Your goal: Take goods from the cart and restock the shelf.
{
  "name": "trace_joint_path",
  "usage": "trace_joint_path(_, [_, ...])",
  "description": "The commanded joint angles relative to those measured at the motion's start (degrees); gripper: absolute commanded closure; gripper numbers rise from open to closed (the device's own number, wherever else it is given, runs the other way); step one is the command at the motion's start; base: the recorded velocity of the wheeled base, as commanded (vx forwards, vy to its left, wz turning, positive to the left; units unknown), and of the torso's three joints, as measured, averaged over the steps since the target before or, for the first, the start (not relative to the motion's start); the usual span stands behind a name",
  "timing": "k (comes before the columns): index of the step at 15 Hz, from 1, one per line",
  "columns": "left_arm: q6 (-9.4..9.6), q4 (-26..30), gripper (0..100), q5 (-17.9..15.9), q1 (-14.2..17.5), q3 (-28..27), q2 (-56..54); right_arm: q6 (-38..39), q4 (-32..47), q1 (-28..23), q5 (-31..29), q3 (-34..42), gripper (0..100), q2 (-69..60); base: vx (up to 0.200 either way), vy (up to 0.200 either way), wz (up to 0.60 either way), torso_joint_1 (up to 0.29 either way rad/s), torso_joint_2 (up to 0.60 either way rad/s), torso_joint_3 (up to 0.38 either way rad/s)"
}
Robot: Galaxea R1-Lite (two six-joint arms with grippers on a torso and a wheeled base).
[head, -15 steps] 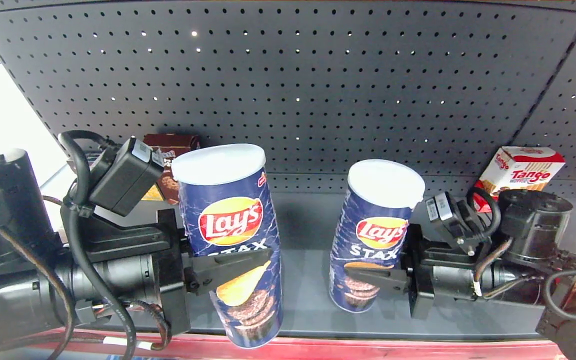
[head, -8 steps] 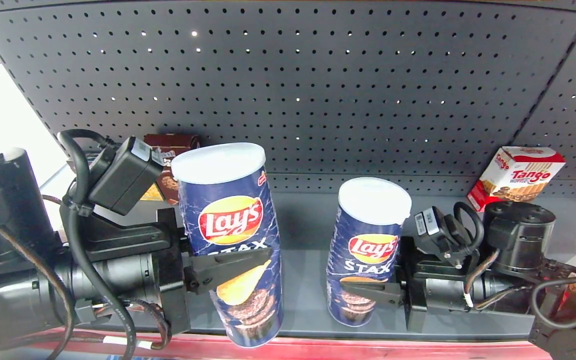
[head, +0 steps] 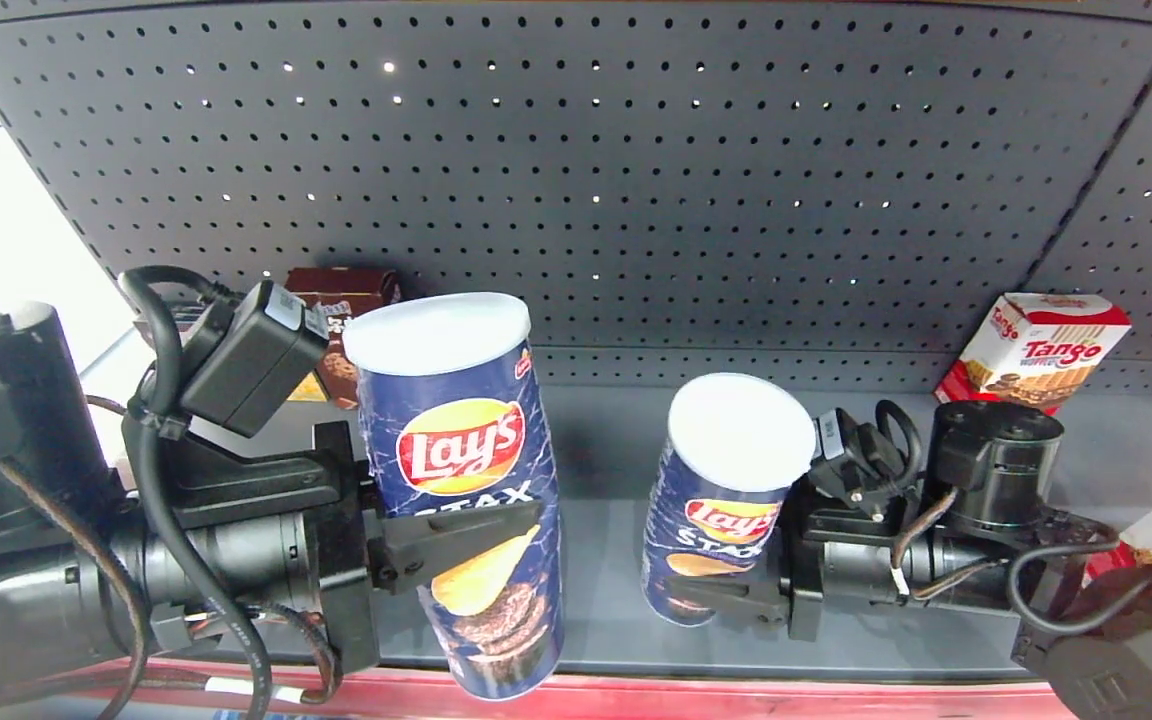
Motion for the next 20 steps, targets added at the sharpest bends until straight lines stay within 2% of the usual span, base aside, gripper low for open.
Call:
trace_joint_path(1, [0.05, -0.03, 100, 0.02, -0.09, 0.1, -0.01, -0.08, 0.02, -0.09, -0.15, 1.15, 0, -1.65, 0.0, 0.0, 0.0, 0.0, 0.0, 0.0])
trace_joint_path(6, [0.05, -0.03, 100, 0.02, 0.0, 0.28, -0.01, 0.01, 0.11, -2.81, 0.03, 6.07, 0, -9.47, 0.0, 0.0, 0.0, 0.0, 0.0, 0.0])
trace_joint_path(7, [0.05, -0.03, 100, 0.02, -0.09, 0.45, -0.01, 0.09, 0.11, -4.39, 0.03, 8.8, 0, -13.43, 0.0, 0.0, 0.0, 0.0, 0.0, 0.0])
trace_joint_path(11, [0.05, -0.03, 100, 0.02, -0.26, 0.36, -0.1, 0.36, 1.69, -7.12, -0.06, 11.96, 0, -23.97, 0.0, 0.0, 0.0, 0.0, 0.0, 0.0])
trace_joint_path(14, [0.05, -0.03, 100, 0.02, -0.17, 0.45, -1.68, 0.8, 7.93, -13.36, -0.06, 10.91, 0, -32.85, 0.0, 0.0, 0.0, 0.0, 0.0, 0.0])
trace_joint_path(16, [0.14, -0.03, 100, 0.02, -0.09, 0.63, -2.48, 4.84, 16.72, -19.07, -0.06, 8.71, 0, -43.05, 0.0, 0.0, 0.0, 0.0, 0.0, 0.0])
trace_joint_path(18, [0.14, -0.03, 100, 0.1, -0.09, 0.72, -2.56, 6.6, 20.67, -23.2, -0.24, 7.92, 0, -48.32, 0.0, 0.0, 0.0, 0.0, 0.0, 0.0])
trace_joint_path(19, [0.22, -0.03, 100, 0.1, 0.0, 0.63, -2.56, 7.56, 22.87, -28.04, -0.85, 8.53, 0, -52.54, 0.0, 0.0, 0.0, 0.0, 0.0, 0.0])
trace_joint_path(20, [0.22, -0.03, 100, 0.1, 0.0, 0.72, -3.0, 9.15, 23.84, -30.59, -1.29, 9.59, 0, -55.97, 0.0, 0.0, 0.0, 0.0, 0.0, 0.0])
